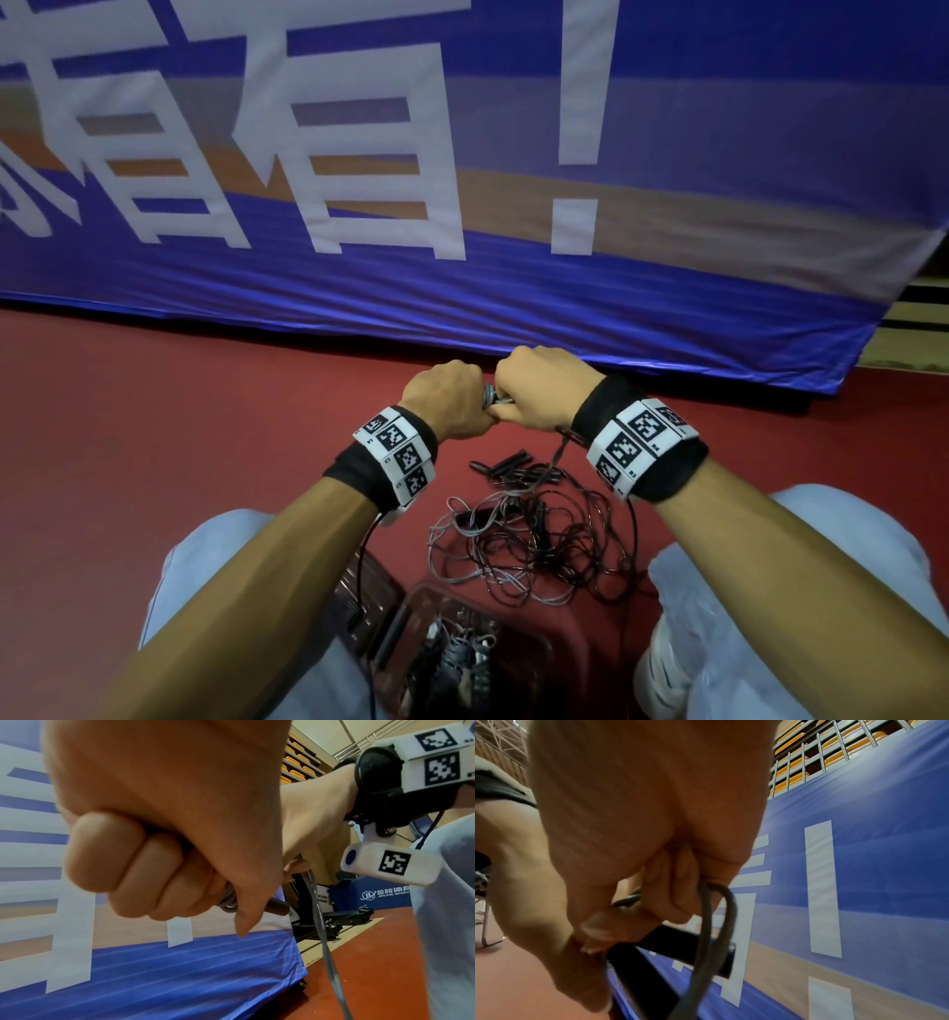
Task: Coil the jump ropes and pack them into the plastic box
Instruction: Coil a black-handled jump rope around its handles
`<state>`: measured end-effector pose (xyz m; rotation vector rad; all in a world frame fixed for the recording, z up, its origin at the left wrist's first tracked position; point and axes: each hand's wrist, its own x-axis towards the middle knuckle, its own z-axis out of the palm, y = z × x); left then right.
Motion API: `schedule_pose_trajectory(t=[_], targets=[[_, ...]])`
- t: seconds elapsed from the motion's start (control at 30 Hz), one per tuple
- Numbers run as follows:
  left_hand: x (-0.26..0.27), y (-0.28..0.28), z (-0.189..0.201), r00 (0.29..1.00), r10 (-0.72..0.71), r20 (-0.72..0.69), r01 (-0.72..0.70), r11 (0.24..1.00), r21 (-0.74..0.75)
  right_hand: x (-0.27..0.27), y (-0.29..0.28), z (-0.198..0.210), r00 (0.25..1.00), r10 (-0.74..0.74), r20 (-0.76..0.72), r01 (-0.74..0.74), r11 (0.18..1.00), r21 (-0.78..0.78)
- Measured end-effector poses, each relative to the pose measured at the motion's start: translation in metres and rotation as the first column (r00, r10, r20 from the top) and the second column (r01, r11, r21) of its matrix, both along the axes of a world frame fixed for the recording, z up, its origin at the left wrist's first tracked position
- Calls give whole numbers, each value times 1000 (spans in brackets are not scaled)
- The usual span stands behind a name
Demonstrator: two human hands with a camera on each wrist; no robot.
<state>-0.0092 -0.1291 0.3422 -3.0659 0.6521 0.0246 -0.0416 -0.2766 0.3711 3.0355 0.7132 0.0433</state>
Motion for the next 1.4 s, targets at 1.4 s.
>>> schedule_pose_trajectory(t=[1.4], targets=[[-14, 22, 39, 858, -469, 208, 413, 872, 262, -6, -28, 13, 744, 352, -568, 134, 754, 643]])
